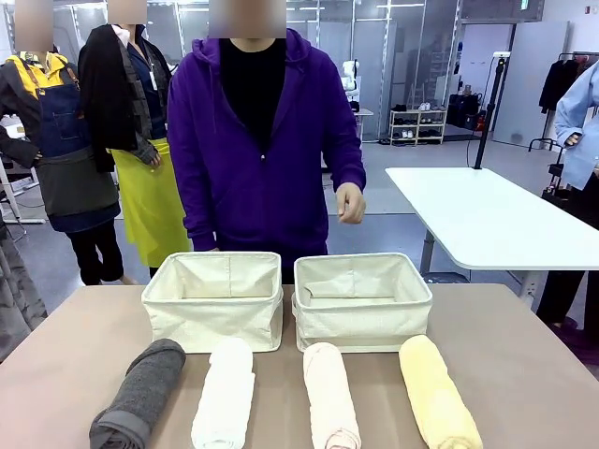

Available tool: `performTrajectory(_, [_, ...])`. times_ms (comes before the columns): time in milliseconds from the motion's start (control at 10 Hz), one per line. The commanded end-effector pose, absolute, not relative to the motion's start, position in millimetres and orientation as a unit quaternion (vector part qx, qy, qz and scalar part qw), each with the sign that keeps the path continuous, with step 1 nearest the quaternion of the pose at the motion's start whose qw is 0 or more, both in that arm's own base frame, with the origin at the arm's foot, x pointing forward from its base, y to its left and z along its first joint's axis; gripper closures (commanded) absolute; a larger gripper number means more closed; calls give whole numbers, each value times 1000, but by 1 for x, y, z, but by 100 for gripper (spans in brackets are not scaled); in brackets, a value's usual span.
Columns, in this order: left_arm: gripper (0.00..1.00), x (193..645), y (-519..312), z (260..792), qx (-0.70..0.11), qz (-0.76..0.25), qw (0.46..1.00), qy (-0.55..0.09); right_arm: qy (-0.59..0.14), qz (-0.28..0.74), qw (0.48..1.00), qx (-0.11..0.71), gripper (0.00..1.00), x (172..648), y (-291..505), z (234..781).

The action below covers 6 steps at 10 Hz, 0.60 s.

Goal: Divide the towels into two baskets.
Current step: Pick up one hotel-folded towel and place it in the Fabric basket indicated by the person.

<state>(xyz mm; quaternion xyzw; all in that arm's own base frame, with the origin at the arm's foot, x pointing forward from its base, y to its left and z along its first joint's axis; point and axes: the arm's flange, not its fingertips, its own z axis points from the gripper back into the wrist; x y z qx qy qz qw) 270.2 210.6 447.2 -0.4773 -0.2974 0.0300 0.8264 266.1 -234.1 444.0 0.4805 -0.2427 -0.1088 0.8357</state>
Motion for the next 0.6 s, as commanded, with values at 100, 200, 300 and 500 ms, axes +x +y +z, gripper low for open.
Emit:
performTrajectory(100, [0,271,213,448,-486,23,818,-308,-252,-98,832,485,0,266,-237,446])
performTrajectory(200, [0,271,213,448,-486,23,818,-308,-252,-98,832,485,0,266,-237,446])
performTrajectory(300, [0,271,213,448,-486,23,818,-308,-252,-98,832,485,0,266,-237,446])
performTrajectory(500, [0,271,213,448,-486,23,818,-308,-252,-98,832,485,0,266,-237,446])
